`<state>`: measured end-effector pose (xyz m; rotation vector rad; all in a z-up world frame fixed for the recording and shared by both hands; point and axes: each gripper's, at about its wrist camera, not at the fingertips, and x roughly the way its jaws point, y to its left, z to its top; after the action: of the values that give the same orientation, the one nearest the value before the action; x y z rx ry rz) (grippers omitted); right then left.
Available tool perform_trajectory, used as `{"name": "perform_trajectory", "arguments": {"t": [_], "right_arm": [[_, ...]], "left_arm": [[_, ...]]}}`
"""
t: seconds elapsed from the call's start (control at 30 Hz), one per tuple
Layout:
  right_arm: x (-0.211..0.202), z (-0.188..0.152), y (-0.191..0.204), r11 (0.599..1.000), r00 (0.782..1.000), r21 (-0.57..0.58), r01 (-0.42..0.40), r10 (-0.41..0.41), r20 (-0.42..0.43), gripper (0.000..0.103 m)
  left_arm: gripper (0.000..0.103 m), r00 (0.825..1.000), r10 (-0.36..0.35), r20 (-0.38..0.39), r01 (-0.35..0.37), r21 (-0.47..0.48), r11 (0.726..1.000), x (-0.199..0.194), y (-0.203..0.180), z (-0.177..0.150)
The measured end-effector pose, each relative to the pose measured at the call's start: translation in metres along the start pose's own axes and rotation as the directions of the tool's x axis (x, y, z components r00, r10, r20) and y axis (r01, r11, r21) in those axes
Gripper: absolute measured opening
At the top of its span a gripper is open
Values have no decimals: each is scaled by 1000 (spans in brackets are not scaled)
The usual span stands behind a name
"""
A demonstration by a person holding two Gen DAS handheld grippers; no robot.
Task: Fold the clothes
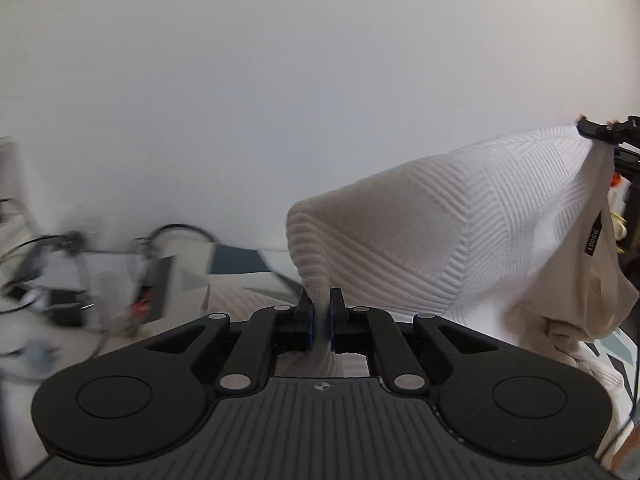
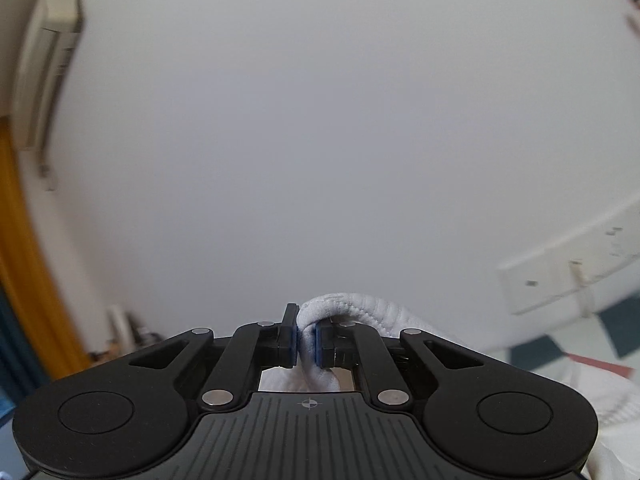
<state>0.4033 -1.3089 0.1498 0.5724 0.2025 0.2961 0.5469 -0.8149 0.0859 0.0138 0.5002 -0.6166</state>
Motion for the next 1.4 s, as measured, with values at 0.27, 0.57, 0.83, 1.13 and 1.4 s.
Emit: {"name": "perform_trajectory", "arguments": {"t": [0.27, 0.57, 0.83, 1.13, 1.4], "right_arm": [[151, 16, -10, 1000, 998, -26, -14, 12, -68, 7], [295, -66, -69, 961, 939, -96, 259, -273, -207, 7], [300, -142, -84, 906, 845, -85, 415, -418, -334, 73], [82, -92, -74, 915, 964, 309, 260, -263, -33, 75], [-107, -129, -83, 753, 773, 183, 632, -629, -78, 76]], "left_arm": [[8, 965, 261, 41, -262, 44, 964, 26, 22, 24], [24, 922, 376, -90, -367, 101, 925, 146, 45, -13], [62, 944, 269, -191, -252, 110, 961, 157, 11, -17], [76, 952, 2, -307, 51, 165, 985, 130, -77, -37], [77, 889, -92, -448, 148, 91, 985, 124, -133, -58]]}}
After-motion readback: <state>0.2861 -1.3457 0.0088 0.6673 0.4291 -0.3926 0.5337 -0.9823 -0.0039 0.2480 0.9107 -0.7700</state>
